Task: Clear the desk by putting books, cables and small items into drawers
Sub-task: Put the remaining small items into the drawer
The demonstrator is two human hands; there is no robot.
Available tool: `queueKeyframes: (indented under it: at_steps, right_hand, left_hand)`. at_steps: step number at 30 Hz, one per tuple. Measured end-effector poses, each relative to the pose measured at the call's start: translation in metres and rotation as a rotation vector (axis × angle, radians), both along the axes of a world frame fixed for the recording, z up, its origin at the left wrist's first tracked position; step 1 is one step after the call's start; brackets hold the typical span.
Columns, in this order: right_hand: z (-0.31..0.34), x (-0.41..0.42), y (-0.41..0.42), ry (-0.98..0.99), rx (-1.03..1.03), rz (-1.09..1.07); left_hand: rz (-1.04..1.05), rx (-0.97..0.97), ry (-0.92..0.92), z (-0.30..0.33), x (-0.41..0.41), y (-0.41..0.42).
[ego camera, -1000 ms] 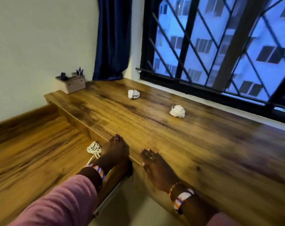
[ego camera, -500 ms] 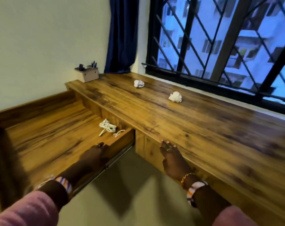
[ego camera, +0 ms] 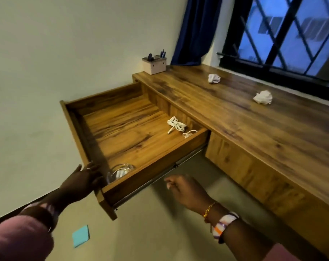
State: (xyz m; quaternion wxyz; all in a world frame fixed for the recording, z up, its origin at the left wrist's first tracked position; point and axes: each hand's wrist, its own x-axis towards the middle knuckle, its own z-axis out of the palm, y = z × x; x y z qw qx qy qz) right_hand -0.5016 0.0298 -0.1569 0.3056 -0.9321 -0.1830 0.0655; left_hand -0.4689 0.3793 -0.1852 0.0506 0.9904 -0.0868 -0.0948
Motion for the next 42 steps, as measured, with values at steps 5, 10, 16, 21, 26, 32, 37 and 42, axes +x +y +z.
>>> queueKeyframes:
  at_steps: [5,10,16,21,26,32,37,42]
  right_hand:
    - [-0.005,-0.013,0.115,-0.119,0.090,0.182]
    - [-0.025,-0.017,0.208,-0.143,-0.147,0.088]
    - [-0.034,-0.009,0.228,-0.457,-0.423,-0.069]
    - [-0.037,-0.009,0.233,-0.529,-0.468,-0.102]
    - [-0.036,-0.003,0.226,-0.608,-0.491,-0.128]
    - [-0.041,0.016,0.207,-0.652,-0.464,-0.146]
    - [-0.050,0.037,0.178,-0.648,-0.510,-0.103]
    - [-0.056,0.063,0.143,-0.607,-0.507,-0.107]
  left_hand:
    - [-0.087,-0.203,-0.092,0.008,-0.005,0.002]
    - [-0.266,-0.312,0.029,0.006,0.005,0.026]
    - [-0.459,-0.359,0.114,0.008,0.017,0.043]
    - [-0.503,-0.300,0.078,0.007,0.025,0.041]
    - [-0.542,-0.284,0.124,0.009,0.036,0.032]
    - [-0.646,-0.075,0.251,0.035,0.066,-0.003]
    - [-0.685,0.191,0.203,0.044,0.089,-0.043]
    - [-0.725,0.273,0.193,0.055,0.121,-0.093]
